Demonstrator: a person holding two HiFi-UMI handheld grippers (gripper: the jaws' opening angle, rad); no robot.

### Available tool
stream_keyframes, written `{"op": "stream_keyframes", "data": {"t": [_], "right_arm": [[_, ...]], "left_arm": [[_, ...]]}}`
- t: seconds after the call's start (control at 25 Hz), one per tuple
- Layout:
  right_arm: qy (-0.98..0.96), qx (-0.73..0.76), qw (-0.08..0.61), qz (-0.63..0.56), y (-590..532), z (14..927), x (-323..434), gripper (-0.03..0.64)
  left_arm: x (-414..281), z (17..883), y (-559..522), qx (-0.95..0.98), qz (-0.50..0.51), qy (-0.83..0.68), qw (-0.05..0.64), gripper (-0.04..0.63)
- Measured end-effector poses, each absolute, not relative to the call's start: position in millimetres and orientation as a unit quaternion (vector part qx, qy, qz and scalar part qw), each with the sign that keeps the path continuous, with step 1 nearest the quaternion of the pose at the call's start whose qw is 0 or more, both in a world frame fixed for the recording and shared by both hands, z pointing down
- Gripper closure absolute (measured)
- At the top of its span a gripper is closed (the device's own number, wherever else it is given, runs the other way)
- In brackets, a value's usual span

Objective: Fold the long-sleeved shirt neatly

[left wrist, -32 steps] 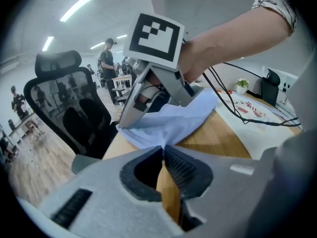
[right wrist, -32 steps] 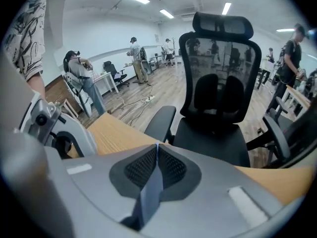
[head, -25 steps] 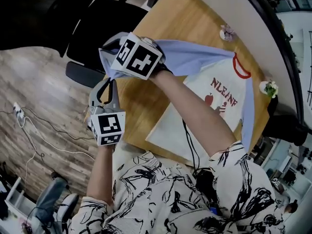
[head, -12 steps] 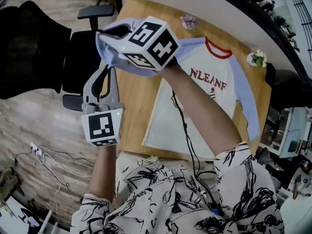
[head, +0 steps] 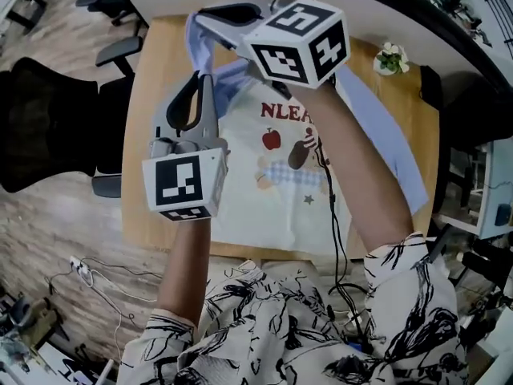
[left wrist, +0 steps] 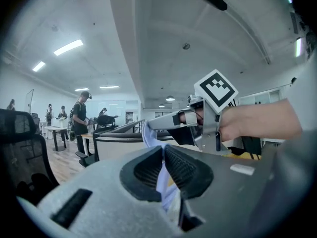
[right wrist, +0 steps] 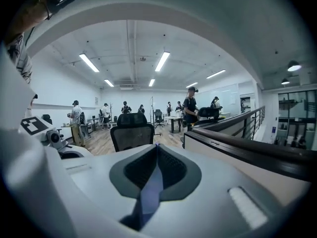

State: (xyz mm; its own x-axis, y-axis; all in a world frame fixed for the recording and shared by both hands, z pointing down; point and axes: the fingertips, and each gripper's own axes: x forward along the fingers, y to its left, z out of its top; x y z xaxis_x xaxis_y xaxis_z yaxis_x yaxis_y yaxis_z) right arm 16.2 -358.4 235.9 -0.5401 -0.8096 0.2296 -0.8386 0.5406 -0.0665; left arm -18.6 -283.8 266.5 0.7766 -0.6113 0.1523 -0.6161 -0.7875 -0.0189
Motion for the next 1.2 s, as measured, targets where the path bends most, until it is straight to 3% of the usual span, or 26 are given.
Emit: {"op": "stream_keyframes", "data": {"t": [0.28,0.52,1.2], "right_arm": [[-0.842,0.525,0.082,0.087,-288.0,244.8,129.2,0.597],[-0.798,0.580,0.115,0.112,-233.5,315.2,213.8,0.597],[-0.739,0.607,0.146,0.252,-158.4,544.7,331.8,0.595]], "left_arm": [[84.9,273.7,-219.2,0.952,0.072,-0.298,0.024,0.572],[156.3,343.5,-173.6,0.959,0.125,-0.254,0.034,0.572],[259.4,545.7,-97.0,0.937,0.320,-0.138,0.027,0.570]]}}
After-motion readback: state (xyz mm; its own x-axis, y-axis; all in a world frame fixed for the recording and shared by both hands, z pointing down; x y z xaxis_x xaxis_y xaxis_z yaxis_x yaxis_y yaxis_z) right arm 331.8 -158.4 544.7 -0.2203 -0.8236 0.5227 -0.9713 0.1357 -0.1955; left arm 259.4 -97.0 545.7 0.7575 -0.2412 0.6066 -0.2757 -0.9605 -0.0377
